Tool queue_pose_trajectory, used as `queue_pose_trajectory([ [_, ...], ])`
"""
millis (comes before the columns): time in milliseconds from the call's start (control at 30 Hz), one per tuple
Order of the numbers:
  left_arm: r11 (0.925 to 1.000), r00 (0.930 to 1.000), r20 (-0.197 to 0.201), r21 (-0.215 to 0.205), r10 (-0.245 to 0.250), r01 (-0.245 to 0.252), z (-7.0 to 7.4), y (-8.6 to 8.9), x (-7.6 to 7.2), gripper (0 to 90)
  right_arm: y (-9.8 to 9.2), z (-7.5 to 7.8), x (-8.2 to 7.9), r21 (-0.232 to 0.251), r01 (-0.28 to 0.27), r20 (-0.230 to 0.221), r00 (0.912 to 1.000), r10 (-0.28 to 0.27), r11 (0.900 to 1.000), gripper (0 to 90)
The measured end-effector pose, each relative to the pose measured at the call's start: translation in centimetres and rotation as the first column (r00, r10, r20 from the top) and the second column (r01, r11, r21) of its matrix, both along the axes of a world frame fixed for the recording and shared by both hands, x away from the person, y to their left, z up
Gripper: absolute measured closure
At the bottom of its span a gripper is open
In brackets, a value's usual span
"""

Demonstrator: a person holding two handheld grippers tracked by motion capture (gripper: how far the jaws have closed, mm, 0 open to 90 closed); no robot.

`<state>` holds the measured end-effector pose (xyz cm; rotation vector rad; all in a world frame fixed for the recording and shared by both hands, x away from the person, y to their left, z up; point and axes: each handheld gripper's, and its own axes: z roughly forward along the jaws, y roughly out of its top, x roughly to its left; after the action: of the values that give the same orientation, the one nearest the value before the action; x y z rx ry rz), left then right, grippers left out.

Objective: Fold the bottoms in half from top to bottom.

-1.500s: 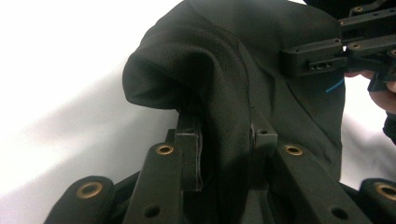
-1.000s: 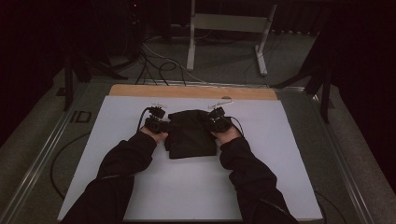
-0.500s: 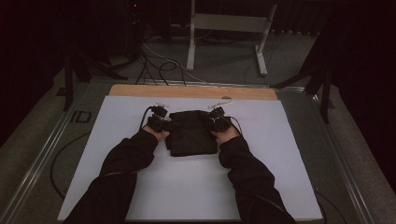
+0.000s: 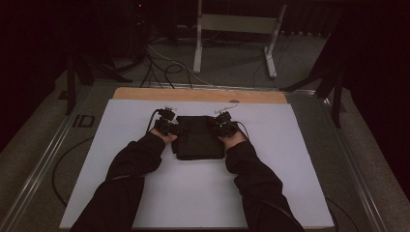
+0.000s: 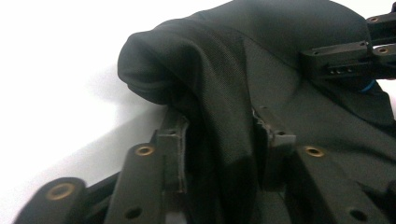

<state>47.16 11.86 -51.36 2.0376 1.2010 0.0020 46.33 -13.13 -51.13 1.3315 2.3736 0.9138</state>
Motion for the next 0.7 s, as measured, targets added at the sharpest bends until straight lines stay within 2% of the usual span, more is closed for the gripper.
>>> queue_pose_trajectory([
  [100,0.9996,0.9999,0.012,0.025,0.009,-0.009,-0.1,-0.2,0.0,55.3,0.0,0.0,0.1,-0.008,0.002,0.005,1.0,-0.002,1.0,71.0],
  [133,0.9996,0.9999,0.011,0.025,0.01,-0.01,-0.2,-0.2,0.0,51.7,0.0,0.1,0.1,-0.01,0.003,0.0,1.0,-0.003,1.0,69.8],
  [267,0.9996,0.9999,0.011,0.03,0.001,-0.002,-0.3,-0.2,0.1,48.3,-0.1,0.0,0.3,-0.008,0.004,0.001,1.0,-0.004,1.0,66.6],
  [400,0.9991,1.0,0.006,0.042,0.003,-0.003,-0.1,-0.1,0.1,38.8,-0.2,0.1,0.4,-0.011,0.012,-0.003,0.9999,-0.012,1.0,58.0],
  [467,0.9999,1.0,-0.003,0.01,-0.002,0.002,0.0,0.1,0.1,29.9,-0.3,0.2,0.5,-0.019,0.013,-0.002,0.9999,-0.013,1.0,52.4],
  [533,1.0,0.9999,0.015,0.007,0.0,0.0,0.2,0.1,-0.1,22.7,-0.4,0.3,0.5,-0.002,0.009,-0.017,0.9998,-0.009,1.0,43.4],
  [633,0.999,0.9988,0.039,-0.031,-0.031,0.032,0.8,0.2,-0.4,14.8,-0.5,0.5,0.4,0.006,0.01,-0.02,0.9997,-0.01,1.0,37.1],
  [700,0.9987,0.9973,0.064,-0.035,-0.035,0.037,1.3,0.4,-0.6,15.0,-0.5,0.8,0.4,0.014,0.012,-0.019,0.9998,-0.011,1.0,31.1],
])
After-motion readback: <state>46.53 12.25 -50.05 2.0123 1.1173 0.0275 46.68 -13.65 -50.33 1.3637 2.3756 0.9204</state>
